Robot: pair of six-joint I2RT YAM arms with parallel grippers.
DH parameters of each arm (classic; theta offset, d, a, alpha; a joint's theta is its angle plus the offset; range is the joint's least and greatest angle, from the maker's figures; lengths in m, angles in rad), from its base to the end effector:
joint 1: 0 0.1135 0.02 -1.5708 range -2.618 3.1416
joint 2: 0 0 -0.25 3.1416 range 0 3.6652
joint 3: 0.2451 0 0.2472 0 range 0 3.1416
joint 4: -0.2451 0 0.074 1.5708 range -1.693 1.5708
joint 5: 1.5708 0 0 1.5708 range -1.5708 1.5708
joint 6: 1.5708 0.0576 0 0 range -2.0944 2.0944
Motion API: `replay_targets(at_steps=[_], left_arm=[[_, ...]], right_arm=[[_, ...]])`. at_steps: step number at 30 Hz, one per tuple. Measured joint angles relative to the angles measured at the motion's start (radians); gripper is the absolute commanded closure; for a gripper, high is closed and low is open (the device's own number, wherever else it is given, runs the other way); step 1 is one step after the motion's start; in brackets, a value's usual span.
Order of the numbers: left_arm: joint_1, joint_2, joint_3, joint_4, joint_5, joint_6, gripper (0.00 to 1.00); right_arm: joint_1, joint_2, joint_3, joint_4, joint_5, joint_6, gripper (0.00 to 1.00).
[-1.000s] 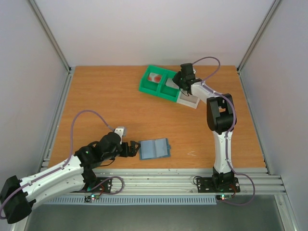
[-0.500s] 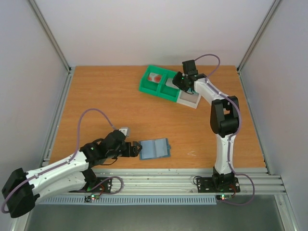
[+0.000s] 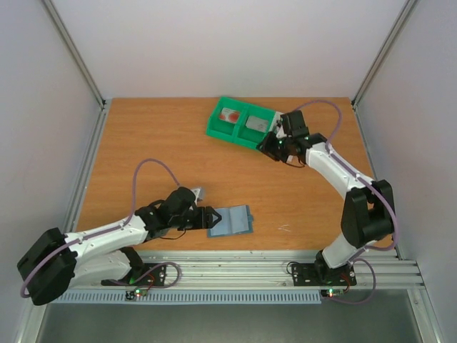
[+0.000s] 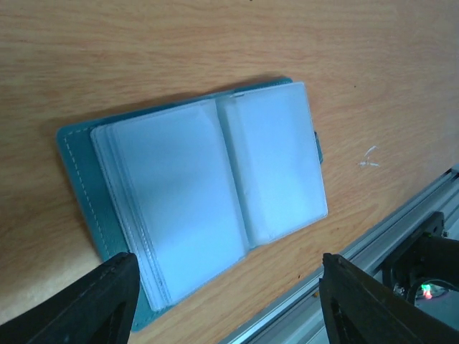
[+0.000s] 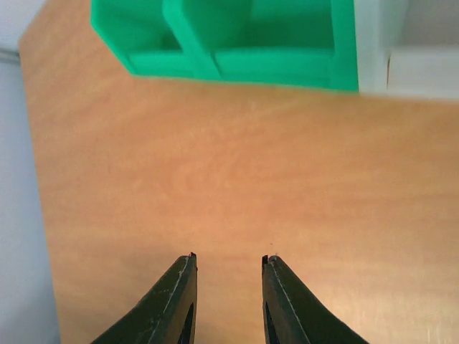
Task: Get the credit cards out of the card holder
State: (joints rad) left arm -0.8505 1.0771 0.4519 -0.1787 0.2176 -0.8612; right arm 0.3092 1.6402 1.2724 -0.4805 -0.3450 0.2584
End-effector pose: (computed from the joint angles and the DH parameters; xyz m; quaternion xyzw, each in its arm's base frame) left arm 0.1367 -0.1747 0.1481 0.0357 0.9221 -0.3469 0.1678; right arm 0.3441 0.1304 0.2365 -0.0840 0.9197 0.2516 0.2893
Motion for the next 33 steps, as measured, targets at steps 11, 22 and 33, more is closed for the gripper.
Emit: replay_targets(at_steps=[11, 22, 33], left_arm=[[0.072, 0.043, -0.138, 0.266, 0.069, -0.140, 0.37], [0.090, -0.084, -0.172, 0.243, 0.032, -0.178, 0.36], [0.116, -0.364, -0.218, 0.013, -0.040, -0.183, 0.35]], right_arm=[[0.135, -0.196, -0.295, -0.022, -0.096, -0.042, 0.74], [0.351, -0.172, -0.452, 0.097, -0.150, -0.042, 0.75], [0.504, 0.045, -0.445, 0.265, -0.154, -0.004, 0.75]])
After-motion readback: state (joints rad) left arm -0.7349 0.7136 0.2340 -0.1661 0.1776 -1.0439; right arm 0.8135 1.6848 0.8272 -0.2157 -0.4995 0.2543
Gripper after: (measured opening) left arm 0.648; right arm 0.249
